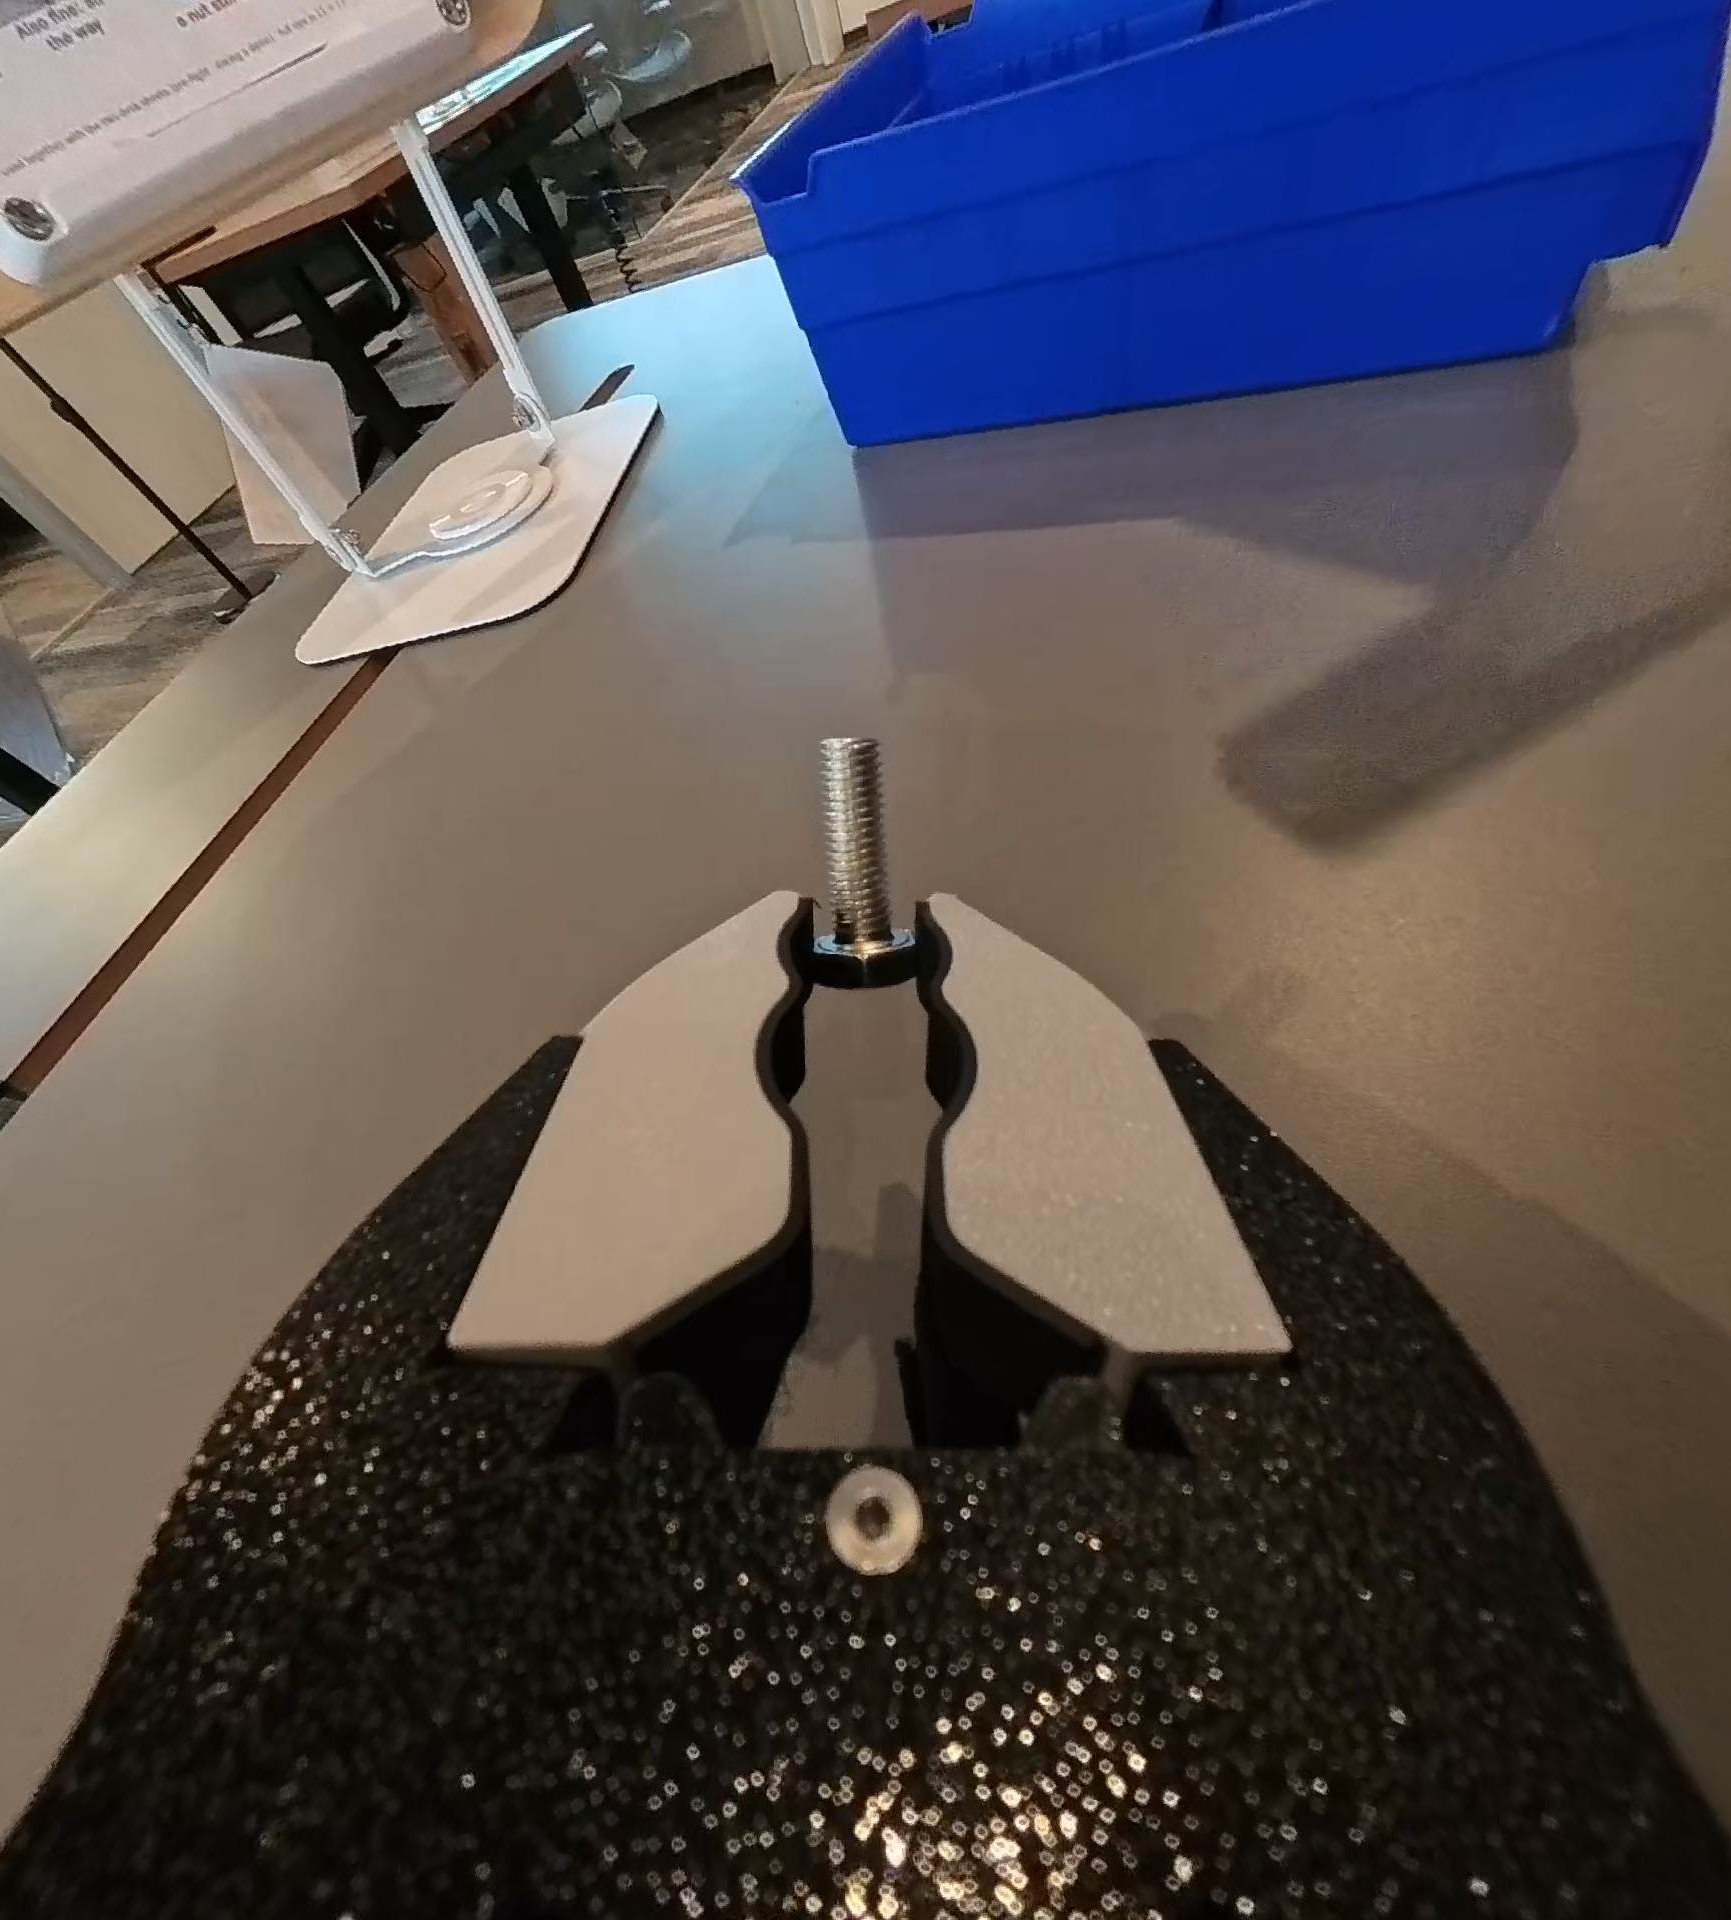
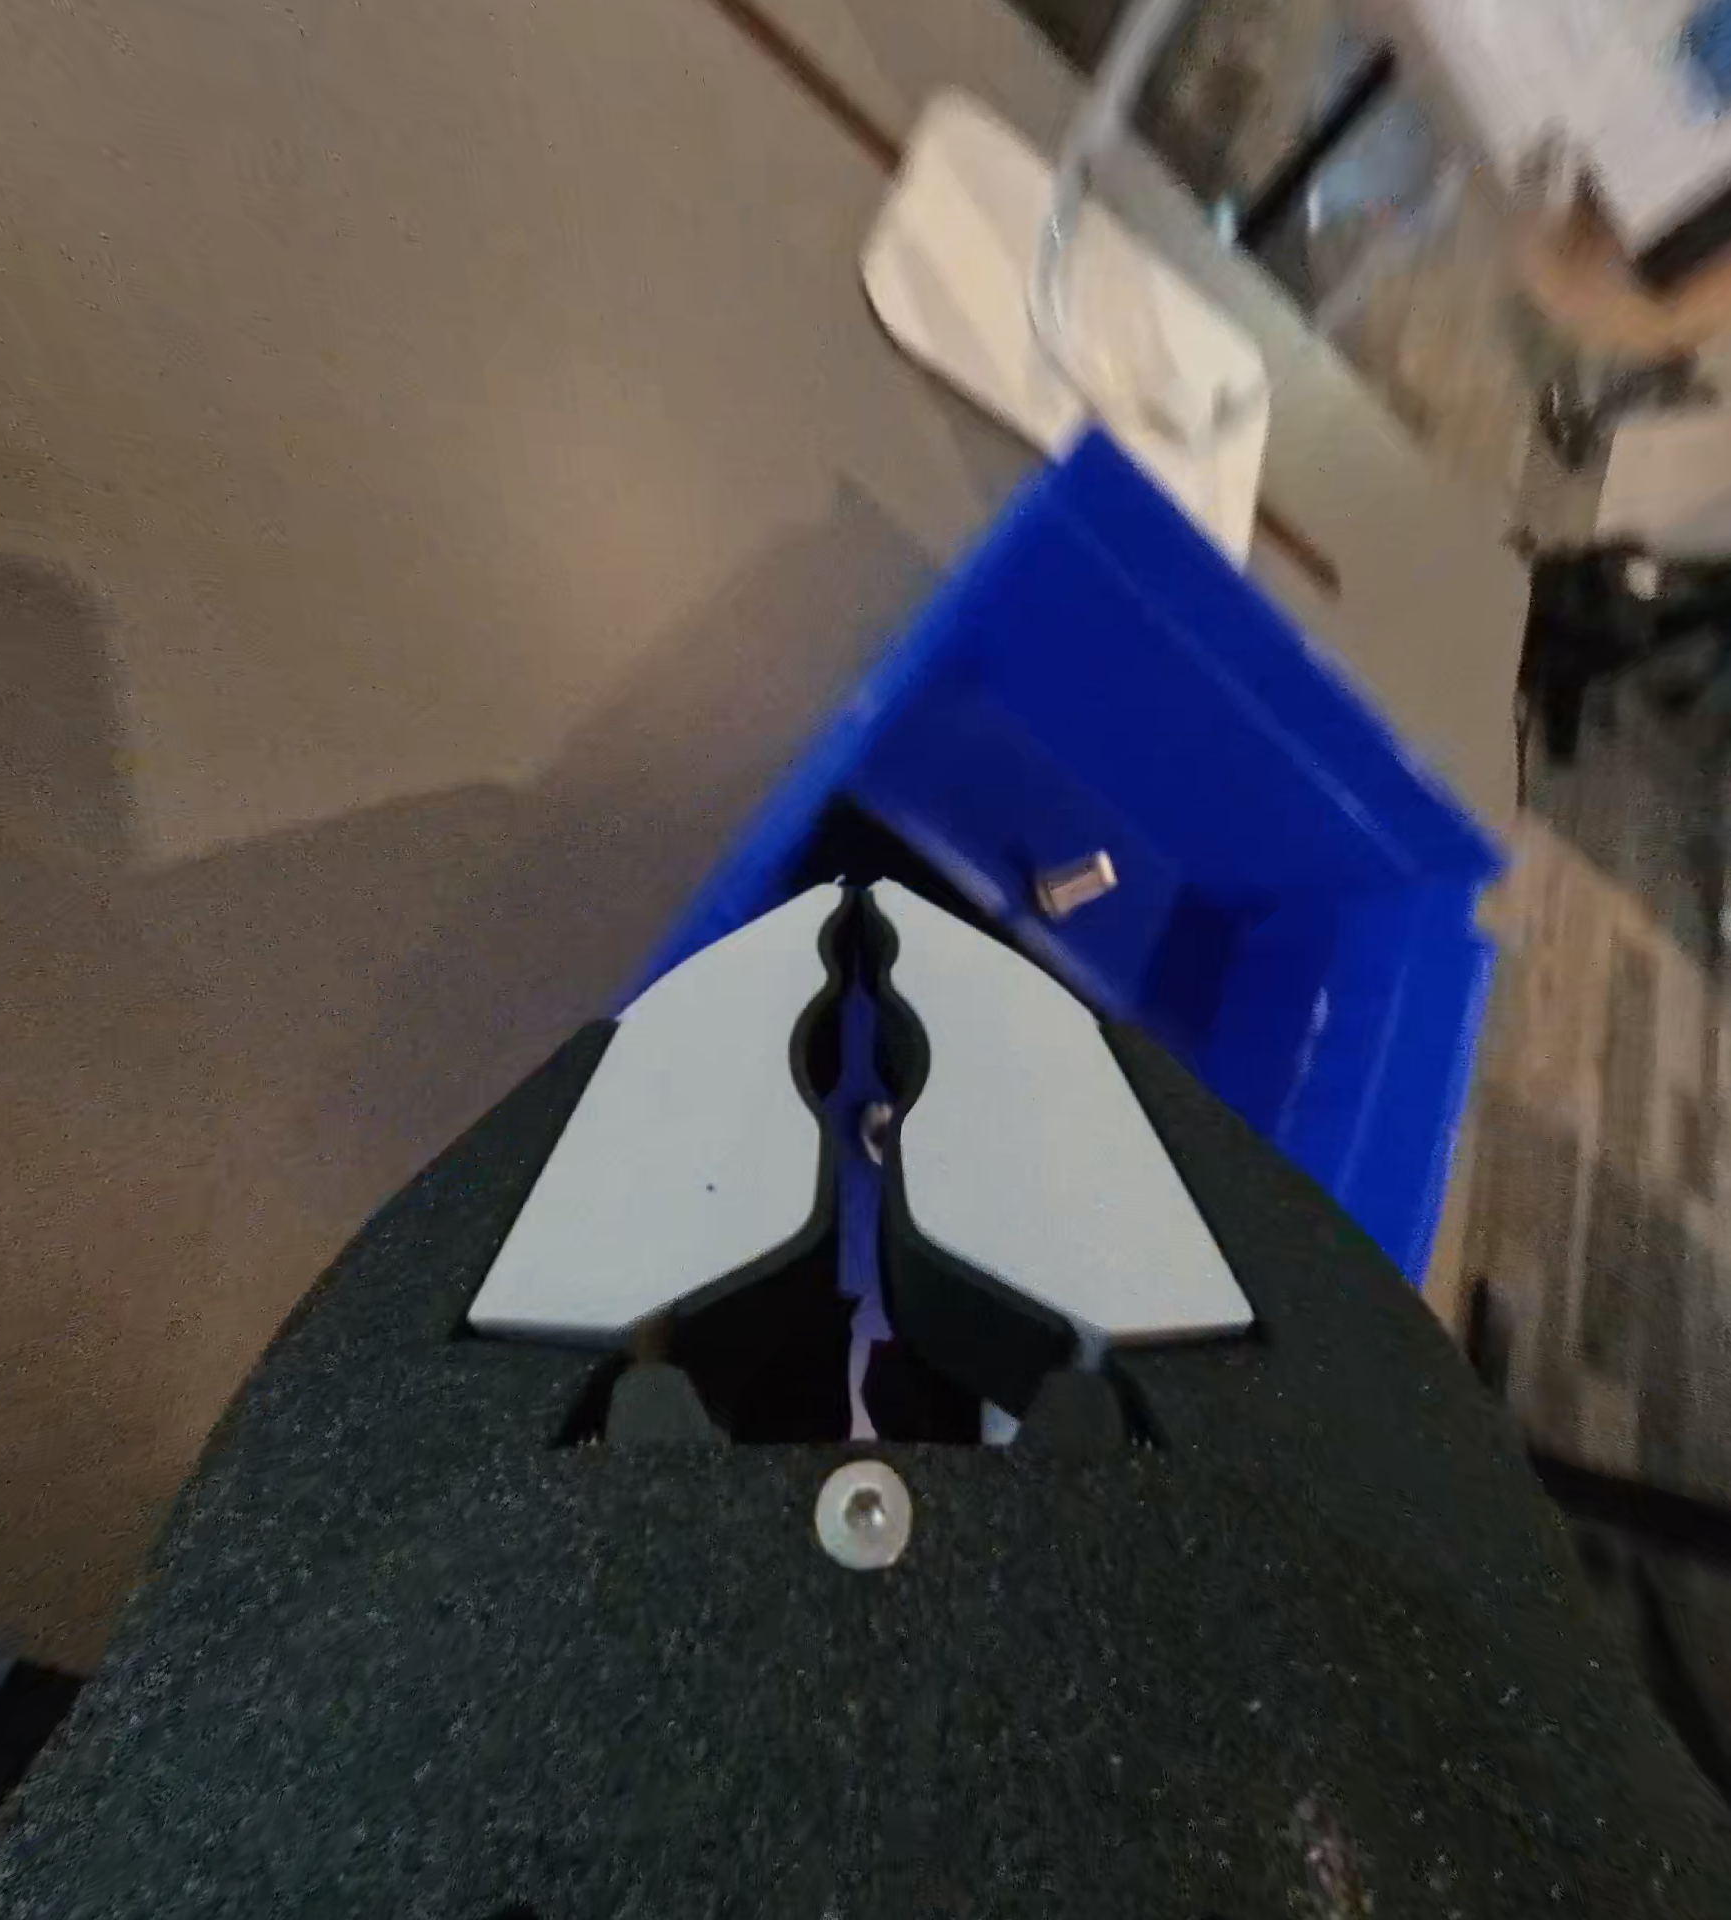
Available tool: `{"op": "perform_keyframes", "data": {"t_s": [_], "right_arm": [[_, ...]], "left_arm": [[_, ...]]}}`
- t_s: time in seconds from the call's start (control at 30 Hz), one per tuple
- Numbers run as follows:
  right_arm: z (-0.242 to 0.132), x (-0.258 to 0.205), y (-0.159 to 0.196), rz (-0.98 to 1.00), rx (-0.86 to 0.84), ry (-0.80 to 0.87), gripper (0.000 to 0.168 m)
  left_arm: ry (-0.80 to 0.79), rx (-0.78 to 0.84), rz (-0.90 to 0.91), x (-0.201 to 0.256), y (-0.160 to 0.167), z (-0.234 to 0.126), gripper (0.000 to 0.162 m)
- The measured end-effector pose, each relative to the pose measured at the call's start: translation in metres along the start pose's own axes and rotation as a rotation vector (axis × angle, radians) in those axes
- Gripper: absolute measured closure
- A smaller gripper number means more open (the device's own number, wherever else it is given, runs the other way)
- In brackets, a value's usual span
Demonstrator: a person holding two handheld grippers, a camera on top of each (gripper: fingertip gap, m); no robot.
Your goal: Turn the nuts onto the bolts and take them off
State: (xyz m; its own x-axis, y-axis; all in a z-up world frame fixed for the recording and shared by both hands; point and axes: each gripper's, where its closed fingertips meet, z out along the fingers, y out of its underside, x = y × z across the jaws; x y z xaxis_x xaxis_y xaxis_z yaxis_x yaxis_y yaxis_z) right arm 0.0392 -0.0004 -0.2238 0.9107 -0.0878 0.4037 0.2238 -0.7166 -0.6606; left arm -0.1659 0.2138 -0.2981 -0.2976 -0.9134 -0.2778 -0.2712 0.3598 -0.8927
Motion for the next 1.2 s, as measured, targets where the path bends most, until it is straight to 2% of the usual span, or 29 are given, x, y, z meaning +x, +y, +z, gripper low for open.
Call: {"op": "perform_keyframes", "data": {"t_s": [0.1, 0.23, 0.3, 0.33, 0.4, 0.5, 0.77, 0.87, 1.0, 1.1, 1.2], "right_arm": [[0.001, -0.044, -0.056, -0.088, 0.191, -0.122, 0.168], [0.020, -0.131, -0.109, -0.166, 0.371, -0.461, 0.168], [0.033, -0.172, -0.126, -0.196, 0.437, -0.609, 0.164], [0.039, -0.190, -0.132, -0.202, 0.461, -0.672, 0.152], [0.052, -0.218, -0.136, -0.226, 0.451, -0.762, 0.140], [0.068, -0.238, -0.137, -0.249, 0.429, -0.805, 0.138], [0.075, -0.243, -0.138, -0.223, 0.430, -0.829, 0.147], [0.075, -0.246, -0.136, -0.229, 0.428, -0.847, 0.158], [0.070, -0.242, -0.136, -0.229, 0.427, -0.840, 0.158], [0.059, -0.219, -0.133, -0.268, 0.397, -0.742, 0.158], [0.045, -0.151, -0.128, -0.282, 0.338, -0.490, 0.158]], "left_arm": [[0.013, 0.003, 0.006, 0.003, -0.001, 0.001, 0.144], [0.070, 0.023, 0.030, 0.013, -0.004, 0.001, 0.144], [0.130, 0.043, 0.052, 0.023, -0.006, 0.001, 0.144], [0.158, 0.053, 0.063, 0.028, -0.007, 0.001, 0.144], [0.179, 0.056, 0.085, 0.032, -0.008, 0.001, 0.144], [0.200, 0.066, 0.111, 0.037, -0.009, 0.001, 0.144], [0.246, 0.092, 0.133, 0.045, -0.010, 0.000, 0.144], [0.250, 0.101, 0.143, 0.047, -0.011, 0.000, 0.144], [0.234, 0.178, 0.148, 0.047, -0.019, -0.002, 0.142], [0.182, 0.190, 0.124, 0.040, -0.022, -0.002, 0.122], [0.172, 0.195, 0.088, 0.035, -0.022, -0.002, 0.116]]}}
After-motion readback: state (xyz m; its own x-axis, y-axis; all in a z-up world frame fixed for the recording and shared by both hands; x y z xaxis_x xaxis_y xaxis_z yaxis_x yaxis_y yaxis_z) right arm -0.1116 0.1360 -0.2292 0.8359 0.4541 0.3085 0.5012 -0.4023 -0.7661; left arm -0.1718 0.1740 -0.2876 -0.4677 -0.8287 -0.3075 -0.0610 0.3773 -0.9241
